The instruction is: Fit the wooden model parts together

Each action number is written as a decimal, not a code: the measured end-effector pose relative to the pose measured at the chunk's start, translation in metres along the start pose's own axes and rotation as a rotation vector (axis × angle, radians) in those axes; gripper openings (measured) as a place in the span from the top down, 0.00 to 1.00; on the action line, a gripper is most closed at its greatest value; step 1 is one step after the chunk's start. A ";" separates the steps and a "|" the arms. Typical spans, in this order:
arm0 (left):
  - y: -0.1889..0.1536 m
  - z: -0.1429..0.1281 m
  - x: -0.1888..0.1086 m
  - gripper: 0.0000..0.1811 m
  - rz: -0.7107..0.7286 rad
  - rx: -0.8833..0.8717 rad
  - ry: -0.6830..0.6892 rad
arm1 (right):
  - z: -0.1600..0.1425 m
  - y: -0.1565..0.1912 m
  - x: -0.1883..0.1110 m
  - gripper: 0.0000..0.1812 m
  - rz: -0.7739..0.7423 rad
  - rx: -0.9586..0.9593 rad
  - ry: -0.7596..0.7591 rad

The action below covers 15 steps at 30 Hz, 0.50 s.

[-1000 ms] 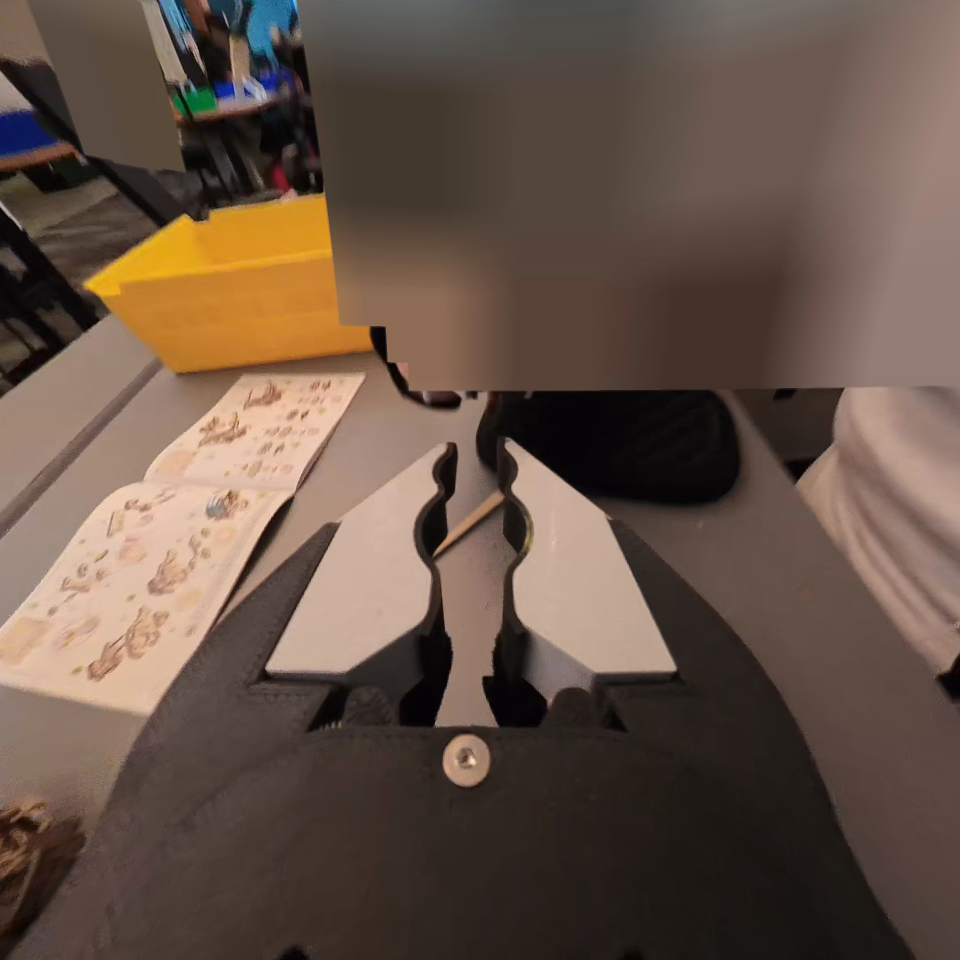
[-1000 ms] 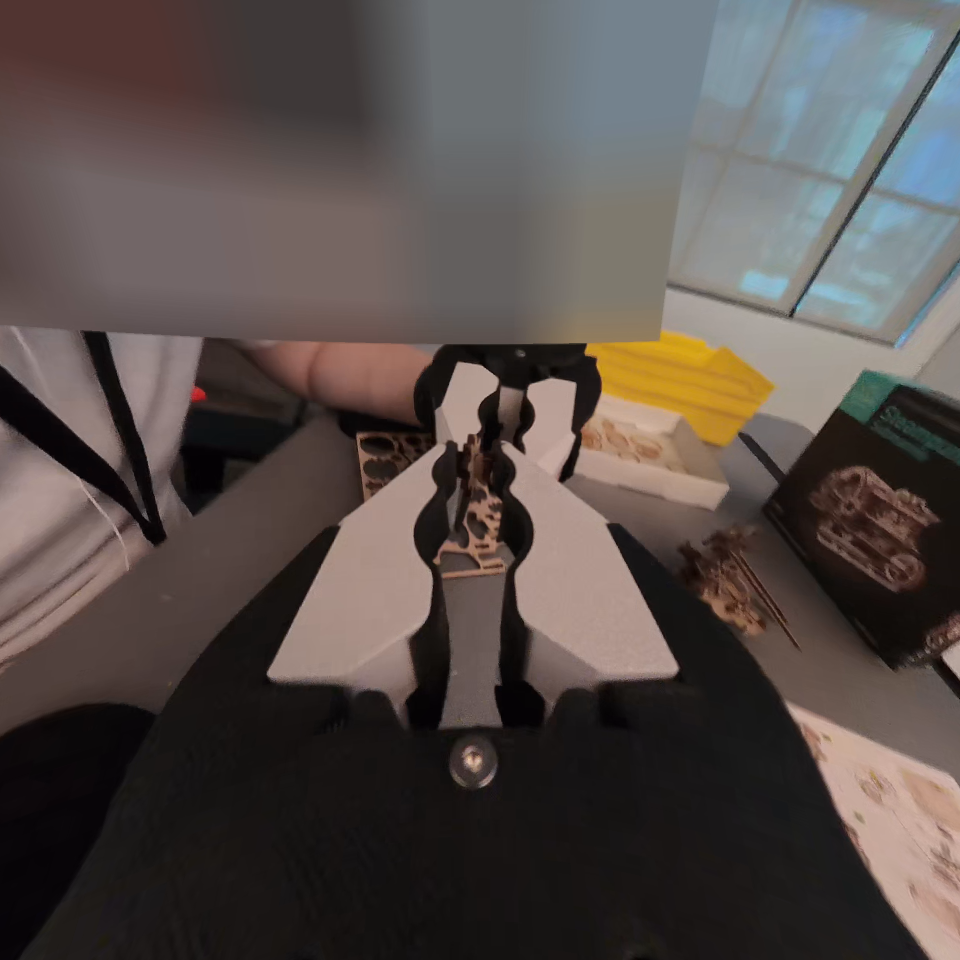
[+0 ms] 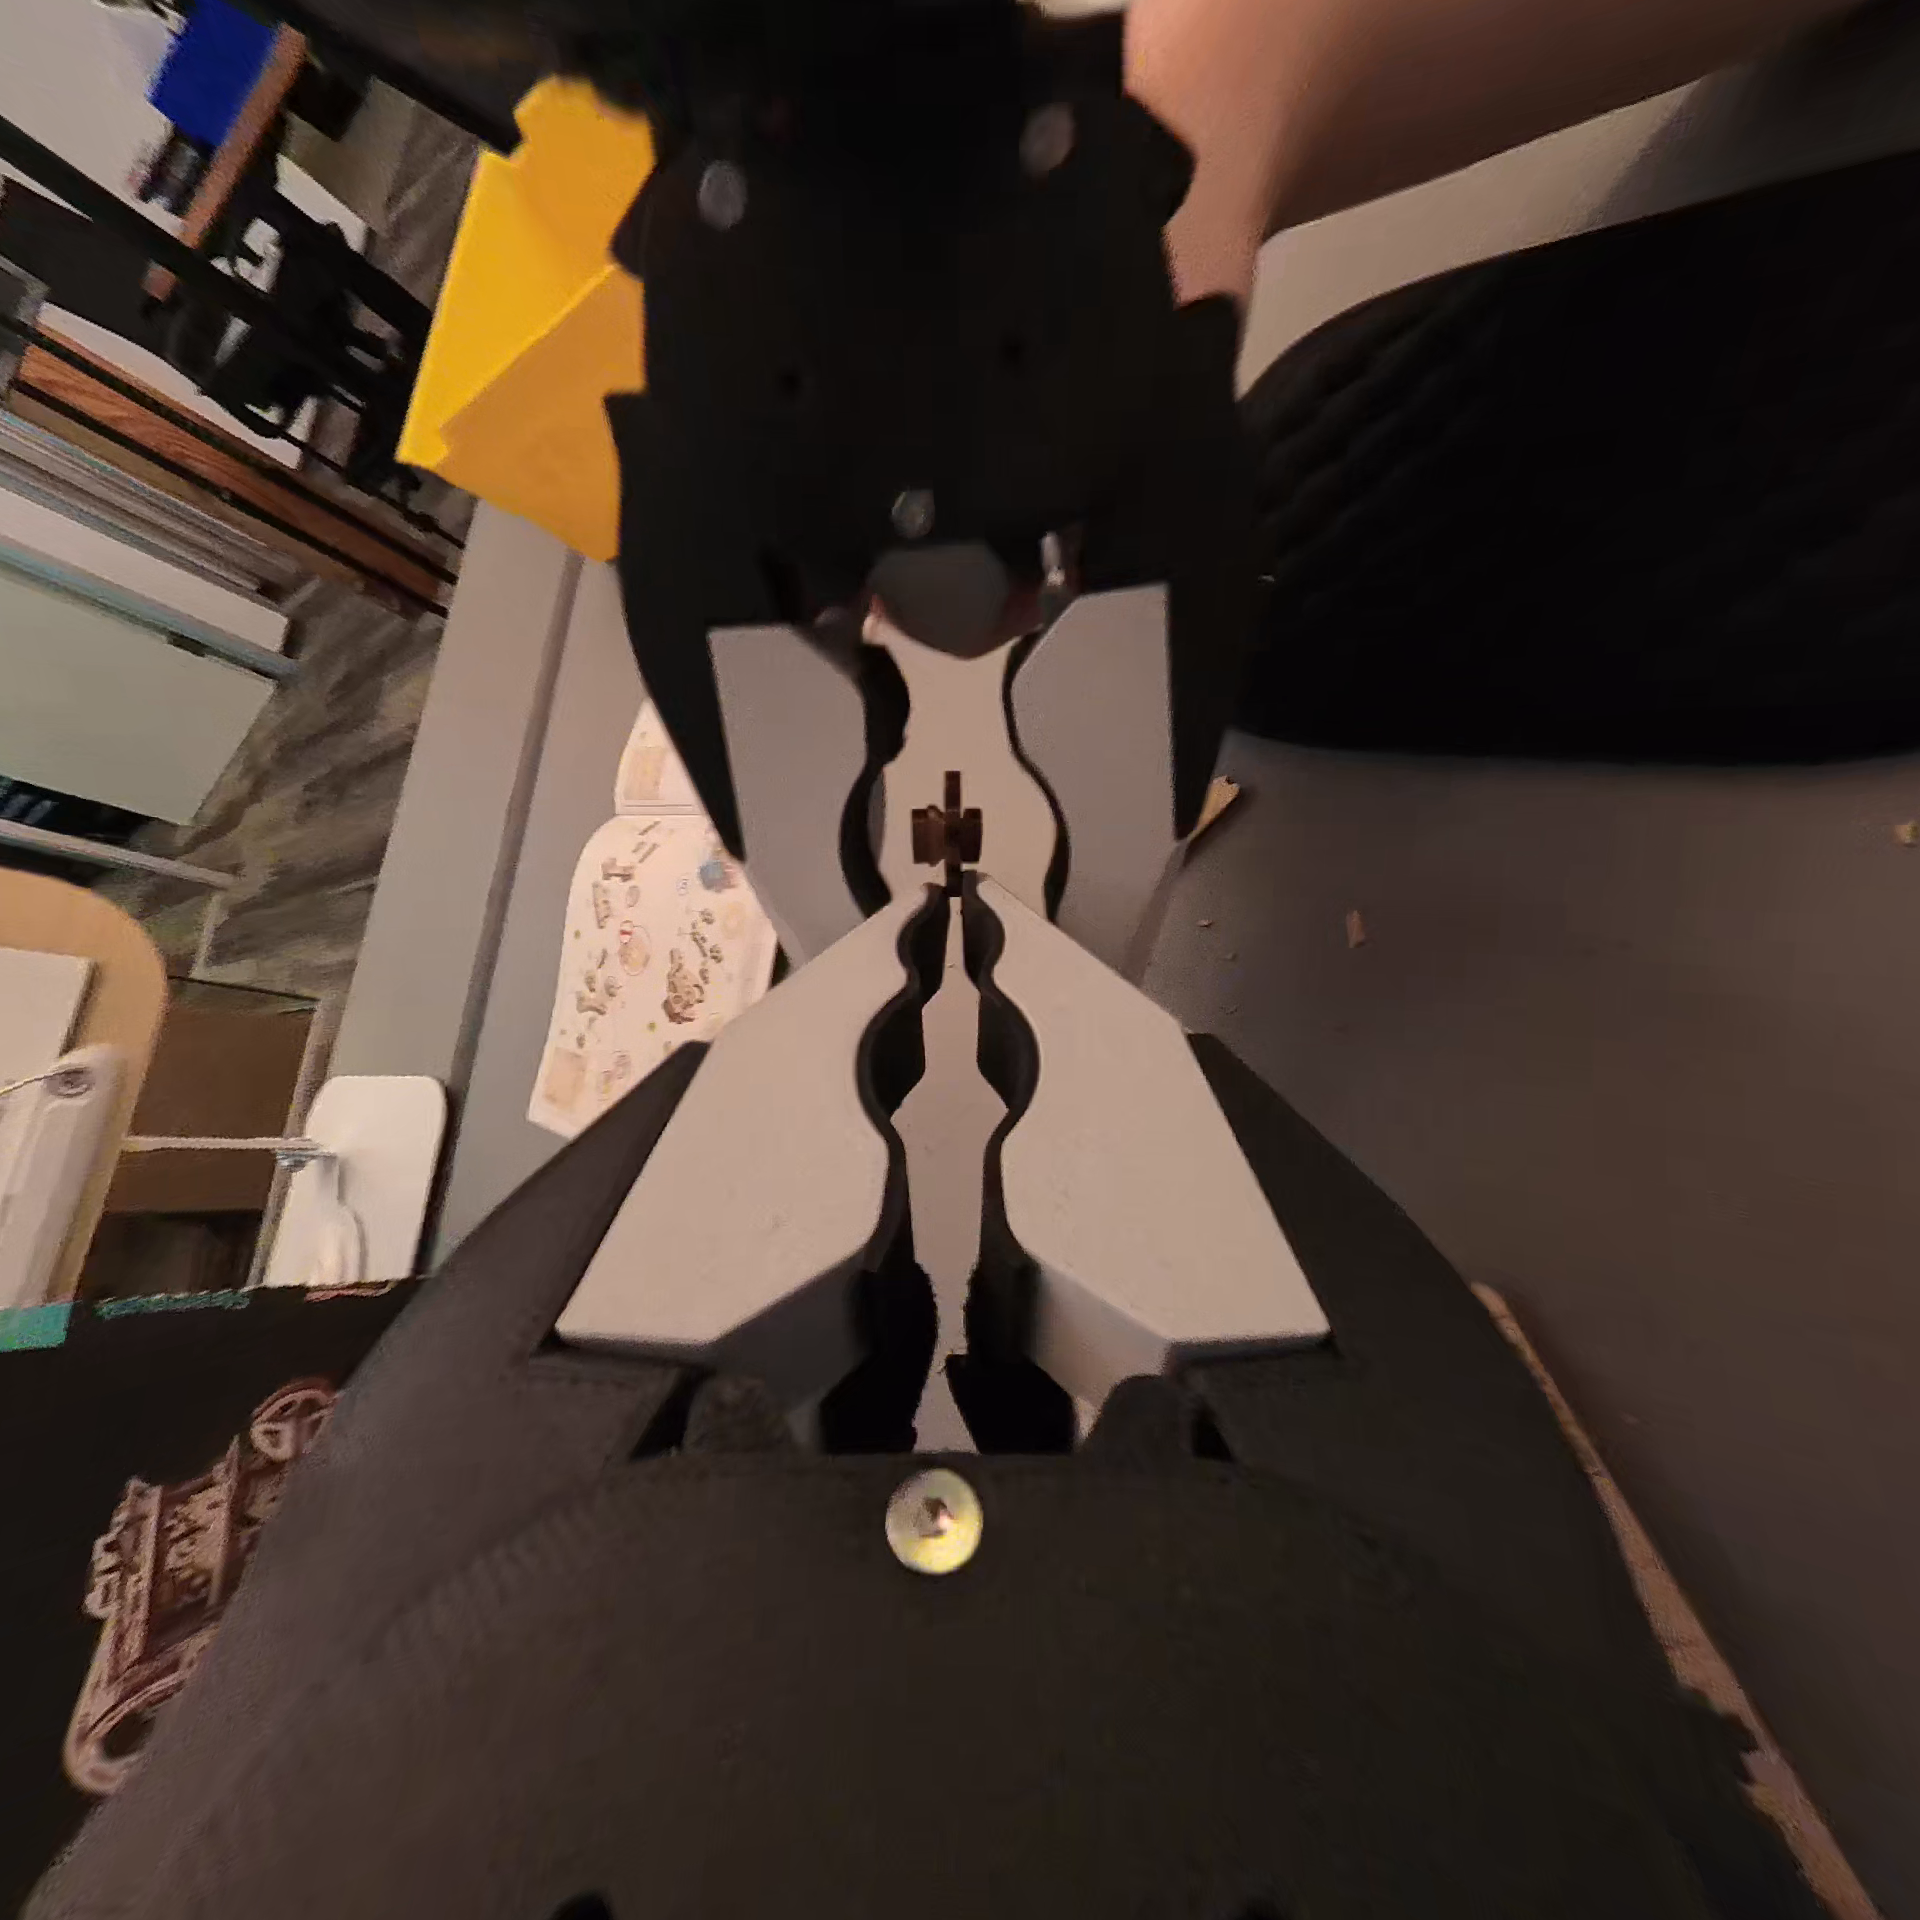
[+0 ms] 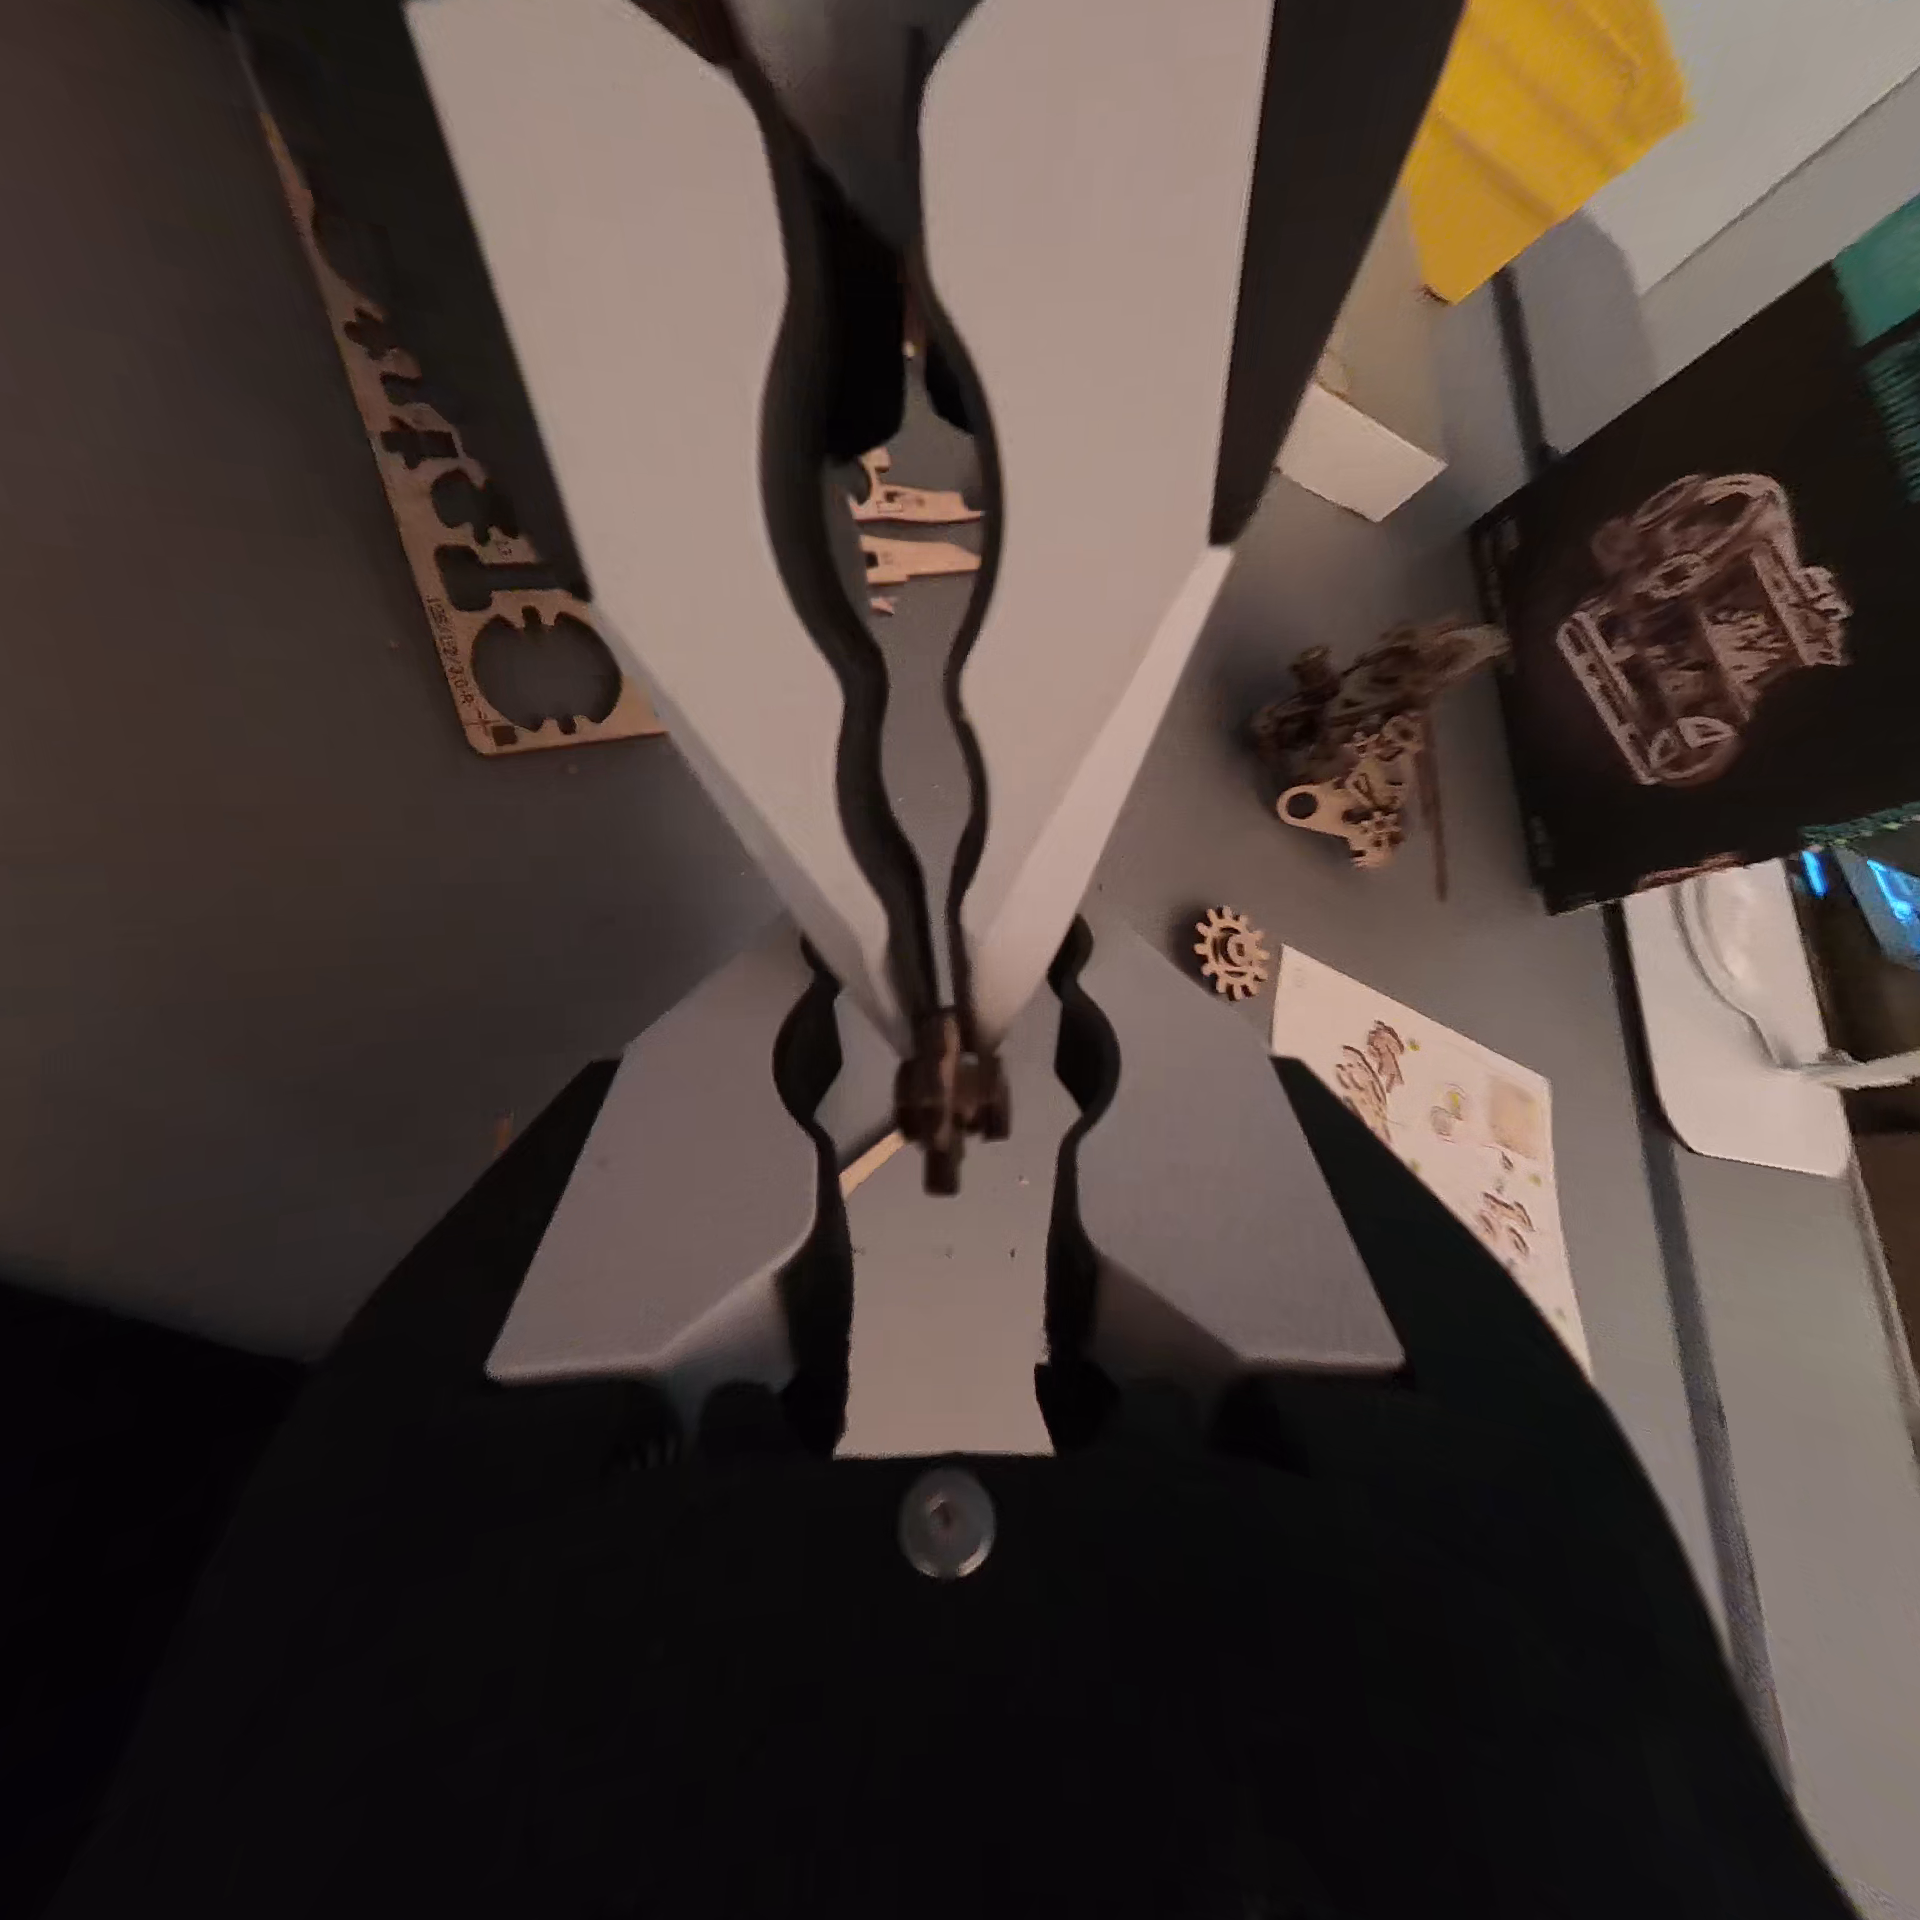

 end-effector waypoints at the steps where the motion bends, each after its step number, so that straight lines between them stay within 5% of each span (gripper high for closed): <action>1: -0.002 0.001 0.002 1.00 -0.020 -0.008 0.006 | -0.001 0.000 0.002 0.79 0.026 0.004 -0.008; 15: 0.003 -0.001 -0.003 0.99 -0.058 -0.162 -0.017 | 0.007 0.000 0.018 0.91 0.066 -0.032 -0.081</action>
Point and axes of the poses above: each gripper's, where its closed fingertips meet, x out along the fingers, z out of its top, y = z × x across the jaws, the point moved 2 cm from there along -x, back along the fingers, and after that the axes turned 9 degrees about x, right-handed, at the moved point
